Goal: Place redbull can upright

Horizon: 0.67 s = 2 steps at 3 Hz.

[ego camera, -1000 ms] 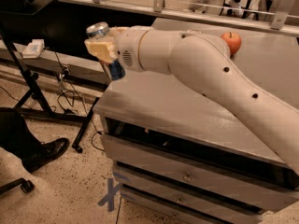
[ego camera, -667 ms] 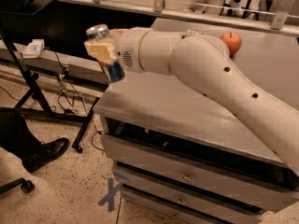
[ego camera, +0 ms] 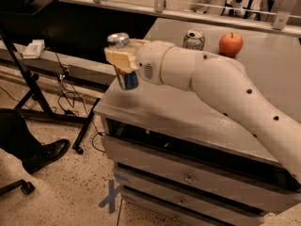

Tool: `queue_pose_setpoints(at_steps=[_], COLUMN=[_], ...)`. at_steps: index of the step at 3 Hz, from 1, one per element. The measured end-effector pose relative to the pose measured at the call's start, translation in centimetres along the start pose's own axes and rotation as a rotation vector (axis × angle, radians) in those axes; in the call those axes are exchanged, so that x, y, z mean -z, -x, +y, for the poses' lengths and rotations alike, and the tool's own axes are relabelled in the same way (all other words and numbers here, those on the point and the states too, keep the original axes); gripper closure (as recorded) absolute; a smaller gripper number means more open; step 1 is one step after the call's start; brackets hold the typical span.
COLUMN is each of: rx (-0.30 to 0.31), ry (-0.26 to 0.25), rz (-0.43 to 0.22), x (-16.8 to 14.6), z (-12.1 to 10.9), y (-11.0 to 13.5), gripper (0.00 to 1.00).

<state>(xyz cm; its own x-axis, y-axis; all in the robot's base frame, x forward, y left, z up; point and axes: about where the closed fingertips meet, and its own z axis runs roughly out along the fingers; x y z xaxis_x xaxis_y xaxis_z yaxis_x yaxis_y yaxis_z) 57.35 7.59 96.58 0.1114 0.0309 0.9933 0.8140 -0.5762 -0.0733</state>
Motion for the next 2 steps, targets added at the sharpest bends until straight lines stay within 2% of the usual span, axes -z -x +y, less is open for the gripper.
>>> queue_pose_setpoints(at_steps=[1, 2], rx=[0.034, 0.089], ry=[-0.007, -0.051], rz=[0.053, 0.097], x=[1.07, 1.02], z=[0.88, 1.05], y=[0.41, 1.40], gripper=[1.00, 1.00])
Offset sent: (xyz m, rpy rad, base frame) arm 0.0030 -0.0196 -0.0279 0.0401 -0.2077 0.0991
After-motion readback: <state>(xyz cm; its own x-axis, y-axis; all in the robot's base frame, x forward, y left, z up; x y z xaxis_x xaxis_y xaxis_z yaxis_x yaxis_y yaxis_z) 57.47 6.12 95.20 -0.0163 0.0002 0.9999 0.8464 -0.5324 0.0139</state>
